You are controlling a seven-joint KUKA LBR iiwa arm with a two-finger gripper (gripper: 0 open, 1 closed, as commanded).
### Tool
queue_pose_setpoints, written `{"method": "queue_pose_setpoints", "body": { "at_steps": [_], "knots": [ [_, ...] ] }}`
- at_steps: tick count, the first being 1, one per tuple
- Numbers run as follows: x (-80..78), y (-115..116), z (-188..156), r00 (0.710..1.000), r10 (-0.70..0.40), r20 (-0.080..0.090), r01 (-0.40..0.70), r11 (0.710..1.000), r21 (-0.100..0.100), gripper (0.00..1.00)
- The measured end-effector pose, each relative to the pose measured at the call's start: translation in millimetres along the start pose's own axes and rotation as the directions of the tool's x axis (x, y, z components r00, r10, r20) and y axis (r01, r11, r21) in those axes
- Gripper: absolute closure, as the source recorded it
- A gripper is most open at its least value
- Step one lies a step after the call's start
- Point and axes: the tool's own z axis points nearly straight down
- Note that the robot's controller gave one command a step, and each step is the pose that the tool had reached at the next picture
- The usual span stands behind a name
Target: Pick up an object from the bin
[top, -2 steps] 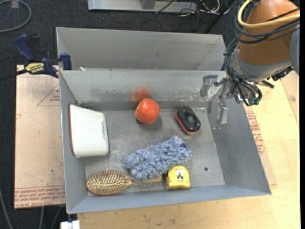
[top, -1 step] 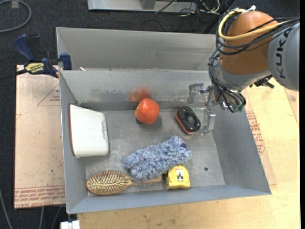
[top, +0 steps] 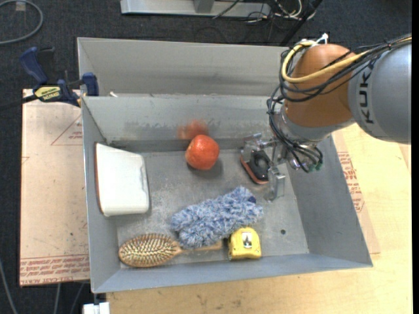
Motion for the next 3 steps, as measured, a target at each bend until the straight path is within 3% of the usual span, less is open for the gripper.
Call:
{"method": "queue_pose_setpoints", "body": {
  "at_steps": [1, 2, 3],
  "knots": [
    [23.4, 13, 56, 0.983, -0.181, 0.0, 0.181, 0.983, -0.002, 0.0],
    [-11.2, 30, 85, 0.956, -0.294, -0.003, 0.294, 0.956, -0.002, 0.0],
    [85.8, 57, 87, 0.862, -0.508, 0.01, 0.508, 0.862, 0.005, 1.0]
  ]
}}
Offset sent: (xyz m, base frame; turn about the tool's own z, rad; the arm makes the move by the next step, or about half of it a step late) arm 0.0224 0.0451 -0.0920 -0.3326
